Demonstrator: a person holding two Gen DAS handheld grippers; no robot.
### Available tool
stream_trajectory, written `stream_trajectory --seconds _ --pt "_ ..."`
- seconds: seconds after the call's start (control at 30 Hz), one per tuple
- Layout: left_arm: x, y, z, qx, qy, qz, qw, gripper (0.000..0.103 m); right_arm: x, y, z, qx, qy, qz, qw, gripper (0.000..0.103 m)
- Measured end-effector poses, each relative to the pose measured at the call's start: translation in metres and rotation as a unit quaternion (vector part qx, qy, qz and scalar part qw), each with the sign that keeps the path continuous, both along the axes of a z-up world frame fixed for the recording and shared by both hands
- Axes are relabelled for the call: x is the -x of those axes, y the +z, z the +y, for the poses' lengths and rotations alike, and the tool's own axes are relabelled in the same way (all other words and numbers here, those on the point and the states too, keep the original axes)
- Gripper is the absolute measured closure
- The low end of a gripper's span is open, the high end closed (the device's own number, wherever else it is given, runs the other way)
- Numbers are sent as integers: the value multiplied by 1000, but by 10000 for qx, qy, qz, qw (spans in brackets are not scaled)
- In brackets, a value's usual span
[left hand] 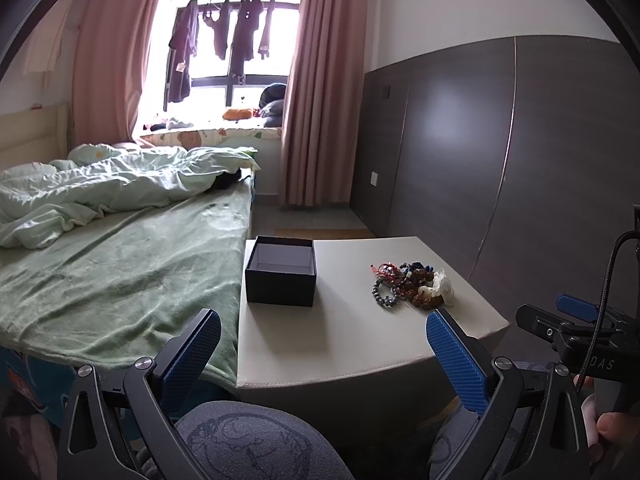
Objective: Organize jewelry
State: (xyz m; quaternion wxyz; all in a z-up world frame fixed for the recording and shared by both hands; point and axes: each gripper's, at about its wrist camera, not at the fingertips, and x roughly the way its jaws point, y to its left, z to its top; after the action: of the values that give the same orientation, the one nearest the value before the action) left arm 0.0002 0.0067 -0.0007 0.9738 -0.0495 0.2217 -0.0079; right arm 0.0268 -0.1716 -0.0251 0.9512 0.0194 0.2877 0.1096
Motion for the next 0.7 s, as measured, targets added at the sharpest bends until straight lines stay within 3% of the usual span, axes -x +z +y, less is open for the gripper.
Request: stream_trajectory --seconds 0.7 --pt "6 5 -1 27 53 -84 9999 0 2 3 -7 -14 -56 -20 10000 0"
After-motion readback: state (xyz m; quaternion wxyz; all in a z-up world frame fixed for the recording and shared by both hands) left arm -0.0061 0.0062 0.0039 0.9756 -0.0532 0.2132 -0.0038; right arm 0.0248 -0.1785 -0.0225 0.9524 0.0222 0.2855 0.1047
